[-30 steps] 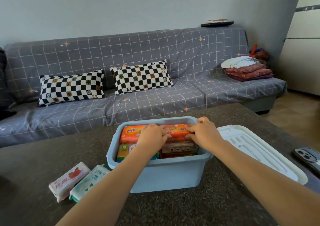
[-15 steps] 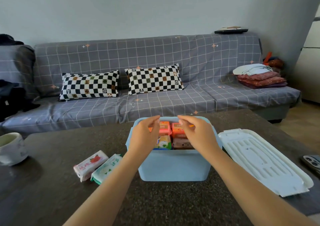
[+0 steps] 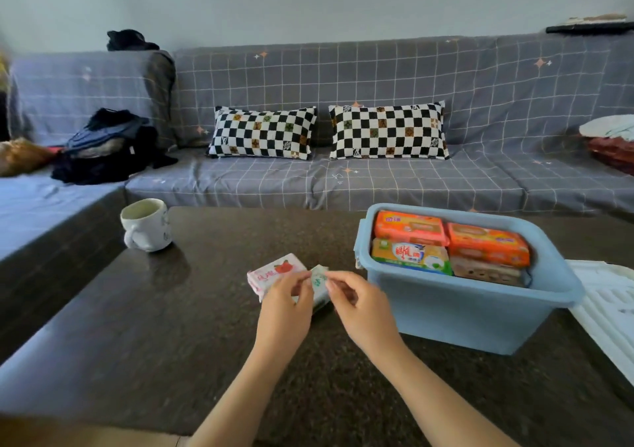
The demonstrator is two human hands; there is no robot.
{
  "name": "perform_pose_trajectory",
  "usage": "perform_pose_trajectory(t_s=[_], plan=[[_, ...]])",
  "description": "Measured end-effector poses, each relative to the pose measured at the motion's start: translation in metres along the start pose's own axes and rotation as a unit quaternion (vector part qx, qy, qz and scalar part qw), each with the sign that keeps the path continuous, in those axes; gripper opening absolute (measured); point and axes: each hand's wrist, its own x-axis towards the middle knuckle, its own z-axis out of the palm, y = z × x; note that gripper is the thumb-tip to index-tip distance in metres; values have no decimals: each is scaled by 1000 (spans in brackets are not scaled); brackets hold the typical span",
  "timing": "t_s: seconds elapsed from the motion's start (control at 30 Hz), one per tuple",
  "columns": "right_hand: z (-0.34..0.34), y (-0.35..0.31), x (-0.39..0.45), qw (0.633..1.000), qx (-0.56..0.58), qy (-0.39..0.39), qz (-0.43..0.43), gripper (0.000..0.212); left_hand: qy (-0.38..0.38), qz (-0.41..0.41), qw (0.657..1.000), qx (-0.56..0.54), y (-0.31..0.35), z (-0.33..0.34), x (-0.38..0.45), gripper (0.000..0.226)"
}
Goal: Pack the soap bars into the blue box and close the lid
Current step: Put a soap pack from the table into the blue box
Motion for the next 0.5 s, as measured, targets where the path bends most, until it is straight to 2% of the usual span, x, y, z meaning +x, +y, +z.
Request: perform_pose_trajectory(t_s=[0.13,0.37,0.5], plan=[[27,18,20,994,18,-50,93,37,-11,-64,998,11,-37,8,11,38],[52,46,53,984,-110,-64,125,53,-44,-151,987,-31,-53,19,21,54],[60,52,65,976,-72,-88,185,62,-35,-201,973,-110,-51,26,23,49]])
